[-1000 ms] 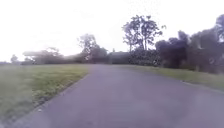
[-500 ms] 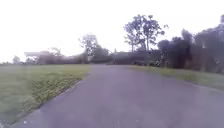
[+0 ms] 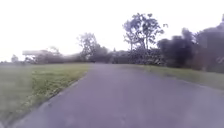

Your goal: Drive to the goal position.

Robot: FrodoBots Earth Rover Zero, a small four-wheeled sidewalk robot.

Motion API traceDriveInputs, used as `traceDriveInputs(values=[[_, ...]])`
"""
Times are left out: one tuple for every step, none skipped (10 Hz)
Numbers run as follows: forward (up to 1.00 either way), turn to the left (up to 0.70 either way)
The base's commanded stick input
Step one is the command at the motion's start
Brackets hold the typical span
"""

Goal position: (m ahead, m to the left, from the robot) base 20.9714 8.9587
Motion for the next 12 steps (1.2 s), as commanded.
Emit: traceDriveInputs(values=[[0.70,0.00],[0.70,0.00],[0.70,0.00],[0.70,0.00],[0.70,0.00],[0.70,0.00],[0.70,0.00],[0.70,0.00],[0.70,0.00],[0.70,0.00],[0.70,0.00],[0.70,0.00]])
